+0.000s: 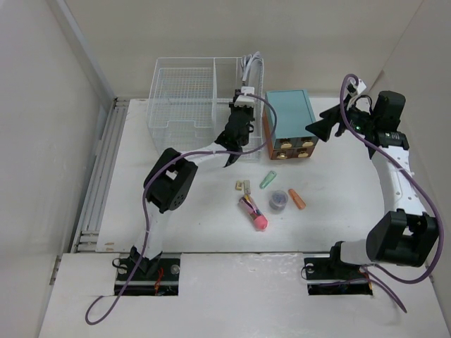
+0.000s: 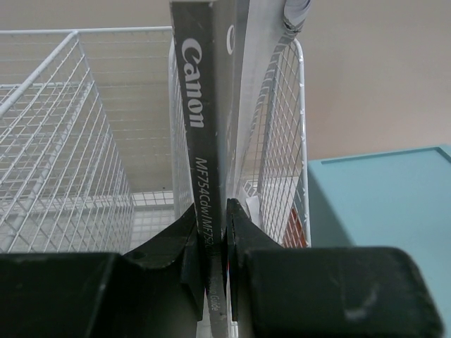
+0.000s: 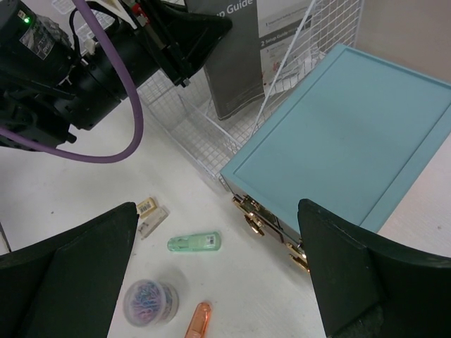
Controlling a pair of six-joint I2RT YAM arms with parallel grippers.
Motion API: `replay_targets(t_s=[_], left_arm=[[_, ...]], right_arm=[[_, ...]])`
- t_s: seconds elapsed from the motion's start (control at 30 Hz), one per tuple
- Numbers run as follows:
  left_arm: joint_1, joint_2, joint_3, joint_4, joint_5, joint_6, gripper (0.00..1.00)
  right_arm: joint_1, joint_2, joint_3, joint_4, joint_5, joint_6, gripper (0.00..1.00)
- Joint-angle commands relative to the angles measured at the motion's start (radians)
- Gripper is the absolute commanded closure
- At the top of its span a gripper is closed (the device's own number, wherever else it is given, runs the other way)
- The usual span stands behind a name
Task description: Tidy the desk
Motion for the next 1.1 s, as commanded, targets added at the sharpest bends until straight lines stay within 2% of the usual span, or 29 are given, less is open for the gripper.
replay_targets(t_s=[0.0, 0.07, 0.1, 0.13, 0.17, 0.23, 0.27, 0.4, 0.57, 0.63, 0.7, 0.73, 0.77, 0.8, 0.83, 0.87, 0.9, 0.97, 1.0, 1.07], left_arm=[[-0.007, -0.083, 0.025, 0.186, -0.003, -0.022, 0.95], [-0.007, -0.083, 0.036, 0.172, -0.003, -0.022, 0.65], [-0.007, -0.083, 0.036, 0.161, -0.015, -0.022, 0.65], [-0.007, -0.094, 0.045, 0.149, -0.015, -0.022, 0.5], [-0.007, -0.094, 0.045, 0.128, -0.015, -0.022, 0.43], [-0.007, -0.103, 0.054, 0.128, -0.015, -0.013, 0.33], [-0.007, -0.103, 0.054, 0.118, -0.015, -0.013, 0.23], [-0.016, -0.151, 0.034, 0.118, -0.024, -0.002, 0.19], [-0.11, -0.27, -0.028, 0.163, -0.061, 0.117, 0.19], [-0.183, -0.356, -0.049, 0.172, -0.093, 0.205, 0.25], [-0.235, -0.416, -0.081, 0.145, -0.148, 0.235, 0.86], [-0.283, -0.486, -0.096, 0.062, -0.148, 0.198, 1.0], [-0.3, -0.525, -0.113, 0.002, -0.161, 0.142, 1.0], [-0.314, -0.563, -0.149, -0.068, -0.142, 0.069, 1.0], [-0.314, -0.639, -0.167, -0.158, -0.107, -0.027, 1.0], [-0.314, -0.673, -0.186, -0.328, -0.068, -0.241, 1.0], [-0.303, -0.706, -0.212, -0.398, 0.041, -0.34, 1.0], [-0.283, -0.799, -0.341, -0.486, 0.159, -0.5, 1.0], [-0.274, -0.831, -0.395, -0.495, 0.257, -0.601, 1.0], [-0.274, -0.928, -0.574, -0.495, 0.327, -0.671, 0.97]], right_arm=[[-0.008, 0.007, 0.0, 0.036, -0.025, -0.003, 0.0], [-0.008, 0.007, 0.0, 0.036, -0.025, -0.003, 0.0], [-0.008, 0.007, 0.0, 0.036, -0.025, -0.003, 0.0], [-0.008, 0.007, 0.0, 0.036, -0.025, -0.003, 0.0], [-0.008, 0.007, 0.0, 0.036, -0.025, -0.003, 0.0], [-0.008, 0.007, 0.0, 0.036, -0.025, -0.003, 0.0], [-0.008, 0.007, 0.0, 0.036, -0.025, -0.003, 0.0], [-0.008, -0.002, 0.0, 0.036, -0.025, -0.003, 0.0], [-0.008, -0.011, 0.0, 0.036, -0.008, -0.003, 0.0], [-0.008, -0.024, 0.0, 0.019, 0.028, -0.035, 0.0], [-0.008, -0.05, 0.0, 0.005, 0.087, -0.061, 0.0], [-0.008, -0.05, 0.0, -0.018, 0.096, -0.094, 0.0], [-0.008, -0.059, 0.0, -0.03, 0.096, -0.108, 0.03], [-0.008, -0.059, 0.0, -0.058, 0.113, -0.108, 0.4], [-0.008, -0.059, 0.0, -0.075, 0.125, -0.108, 0.64], [-0.008, -0.059, -0.023, -0.075, 0.14, -0.119, 0.81], [-0.008, -0.076, -0.037, -0.087, 0.21, -0.119, 0.95], [0.035, -0.109, -0.078, -0.078, 0.297, -0.13, 0.95], [0.057, -0.161, -0.139, -0.066, 0.342, -0.13, 0.91], [0.162, -0.232, -0.203, -0.011, 0.534, -0.159, 0.74]])
